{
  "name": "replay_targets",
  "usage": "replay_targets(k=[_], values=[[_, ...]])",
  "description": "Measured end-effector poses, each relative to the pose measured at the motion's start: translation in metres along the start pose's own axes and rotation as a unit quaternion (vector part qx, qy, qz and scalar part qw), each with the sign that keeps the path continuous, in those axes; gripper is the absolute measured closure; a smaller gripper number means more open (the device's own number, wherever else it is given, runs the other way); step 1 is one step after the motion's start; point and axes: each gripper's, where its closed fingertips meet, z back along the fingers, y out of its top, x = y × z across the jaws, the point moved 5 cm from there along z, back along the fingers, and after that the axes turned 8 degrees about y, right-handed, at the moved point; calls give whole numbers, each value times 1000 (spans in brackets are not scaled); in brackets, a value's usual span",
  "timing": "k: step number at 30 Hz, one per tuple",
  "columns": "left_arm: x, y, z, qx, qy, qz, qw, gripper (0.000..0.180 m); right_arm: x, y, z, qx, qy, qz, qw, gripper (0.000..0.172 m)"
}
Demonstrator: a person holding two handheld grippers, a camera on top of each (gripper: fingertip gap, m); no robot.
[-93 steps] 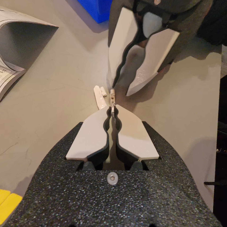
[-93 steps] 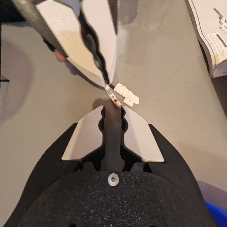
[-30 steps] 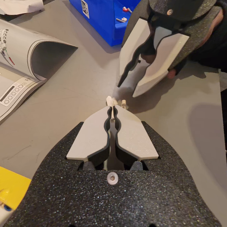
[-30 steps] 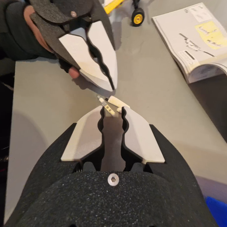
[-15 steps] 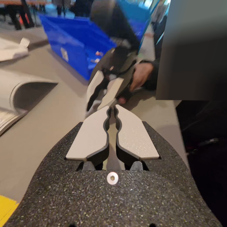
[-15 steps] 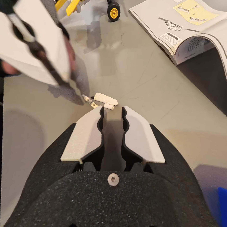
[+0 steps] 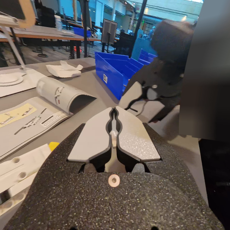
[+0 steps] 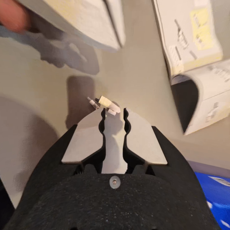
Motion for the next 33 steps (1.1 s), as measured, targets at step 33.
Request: replay_targets(k=[33], values=[[6,-30,-19,-52,-2,-96,994,180,-74,-28,-32,85,125,10,988,146]])
